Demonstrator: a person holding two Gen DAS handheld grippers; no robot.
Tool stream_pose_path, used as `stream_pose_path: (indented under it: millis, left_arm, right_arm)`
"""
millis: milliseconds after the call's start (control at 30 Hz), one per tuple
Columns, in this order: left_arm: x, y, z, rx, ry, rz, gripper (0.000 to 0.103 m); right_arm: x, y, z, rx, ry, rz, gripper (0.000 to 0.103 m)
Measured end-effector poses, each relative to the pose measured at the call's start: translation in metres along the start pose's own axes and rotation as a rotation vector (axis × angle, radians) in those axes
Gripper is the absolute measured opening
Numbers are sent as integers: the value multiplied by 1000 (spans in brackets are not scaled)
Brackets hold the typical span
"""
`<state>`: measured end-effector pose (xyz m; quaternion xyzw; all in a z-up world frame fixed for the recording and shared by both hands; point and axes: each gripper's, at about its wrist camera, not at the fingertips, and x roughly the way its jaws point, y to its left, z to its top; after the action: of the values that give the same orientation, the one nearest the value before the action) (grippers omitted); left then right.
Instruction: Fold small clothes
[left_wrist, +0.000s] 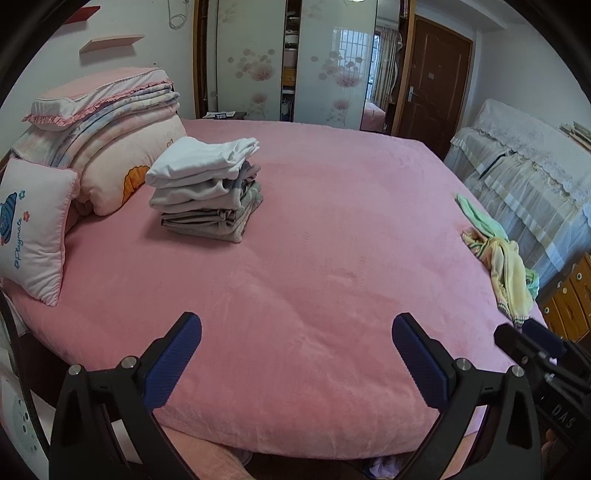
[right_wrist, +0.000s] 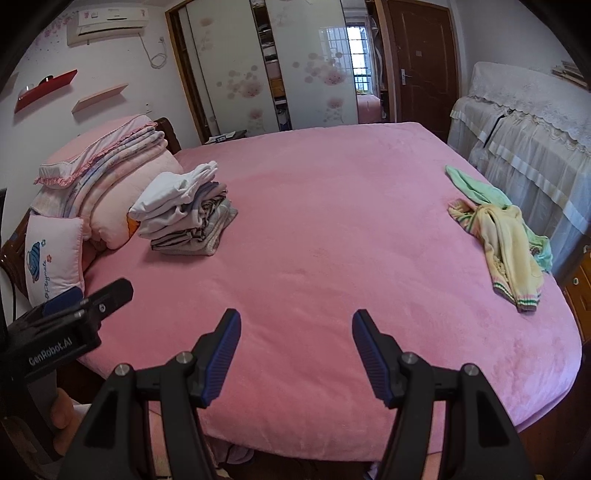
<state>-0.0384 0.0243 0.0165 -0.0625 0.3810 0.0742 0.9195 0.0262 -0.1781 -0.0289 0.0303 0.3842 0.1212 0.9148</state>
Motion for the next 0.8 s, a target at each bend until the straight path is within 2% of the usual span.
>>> stream_pose_path:
  millis: [167,800]
  left_arm:
    - [0,2,-4,-16,15,-7,103]
    - [0,-6,-9,49,24,-30,103]
  right_arm:
    - [-4,0,-4,-8,-11,-18,63]
    - [3,10,-11,-40,29,-4,63]
